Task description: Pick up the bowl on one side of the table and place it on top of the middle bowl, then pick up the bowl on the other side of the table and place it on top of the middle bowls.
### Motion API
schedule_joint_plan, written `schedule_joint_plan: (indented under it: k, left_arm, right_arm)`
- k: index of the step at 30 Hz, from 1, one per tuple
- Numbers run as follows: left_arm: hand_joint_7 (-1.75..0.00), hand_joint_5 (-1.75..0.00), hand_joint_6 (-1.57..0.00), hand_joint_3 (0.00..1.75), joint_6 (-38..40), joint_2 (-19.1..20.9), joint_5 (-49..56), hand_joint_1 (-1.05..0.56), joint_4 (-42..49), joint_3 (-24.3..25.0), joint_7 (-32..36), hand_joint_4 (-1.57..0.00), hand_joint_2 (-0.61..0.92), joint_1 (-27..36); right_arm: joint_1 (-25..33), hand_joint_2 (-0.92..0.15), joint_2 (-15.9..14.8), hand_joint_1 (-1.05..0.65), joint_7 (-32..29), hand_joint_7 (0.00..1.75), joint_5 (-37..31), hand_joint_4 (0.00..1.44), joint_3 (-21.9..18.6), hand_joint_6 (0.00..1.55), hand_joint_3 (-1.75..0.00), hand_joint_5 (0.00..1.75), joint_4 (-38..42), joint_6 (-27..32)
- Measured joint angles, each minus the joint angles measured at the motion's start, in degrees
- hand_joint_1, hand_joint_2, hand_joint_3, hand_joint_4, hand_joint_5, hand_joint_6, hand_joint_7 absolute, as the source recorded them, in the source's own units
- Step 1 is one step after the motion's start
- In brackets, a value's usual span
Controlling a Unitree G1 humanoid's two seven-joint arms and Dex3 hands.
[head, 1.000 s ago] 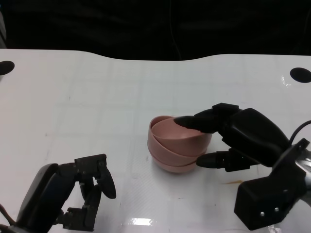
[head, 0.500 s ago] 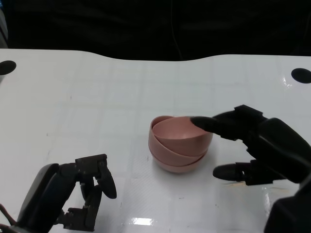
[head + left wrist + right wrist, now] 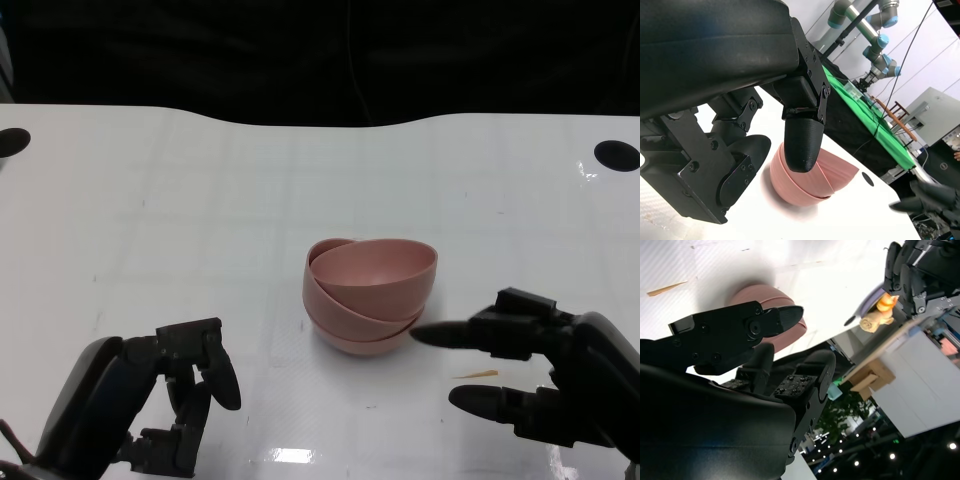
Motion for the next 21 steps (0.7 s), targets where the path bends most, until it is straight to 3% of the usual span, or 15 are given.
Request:
schedule_joint_plan:
  k: [2,5,6,7,13,21]
  left_arm:
    - [-1.45,-1.66,-0.87,1.61,-0.13,0.01,0.0,0.07,0.01,0.01,0.0,-0.95,0.2,0.0]
    - [-1.46,-1.66,-0.87,1.61,-0.15,0.14,-0.1,0.07,0.01,0.06,-0.07,-0.95,0.2,0.02]
    - [-1.46,-1.66,-0.87,1.61,-0.19,0.18,-0.25,0.08,0.03,0.08,-0.18,-0.96,0.19,0.02]
    - [-1.46,-1.66,-0.88,1.61,-0.32,0.2,-0.34,0.08,0.08,0.09,-0.31,-0.96,0.19,0.02]
    - [-1.45,-1.65,-0.88,1.61,-0.53,0.33,-0.86,0.08,0.51,0.09,-0.65,-0.96,0.2,0.03]
    - [-1.44,-1.65,-0.88,1.6,-0.95,1.17,-1.2,0.08,1.52,0.12,-1.08,-0.96,0.2,0.01]
  right_arm:
    - [0.36,-0.91,0.68,0.01,-0.29,0.34,0.0,0.74,-0.11,0.92,-0.11,1.09,0.4,-0.81]
    - [-0.46,-0.29,2.17,0.22,-1.31,0.93,1.37,0.96,-0.25,1.04,-1.33,1.41,4.09,-5.06]
    - [-1.04,-0.17,2.68,0.27,-1.57,1.11,1.93,1.01,-0.25,1.06,-1.58,1.52,5.78,-6.62]
    - [-1.66,-0.13,2.94,0.29,-1.6,1.17,2.22,1.03,-0.25,1.06,-1.66,1.56,7.29,-7.93]
    - [-3.96,-0.05,3.05,0.3,-1.54,1.41,2.55,1.07,-0.32,1.04,-1.75,1.72,12.06,-11.46]
    - [-5.25,0.0,3.11,0.28,-1.54,1.46,2.39,1.06,-0.32,1.01,-1.75,1.73,14.19,-12.78]
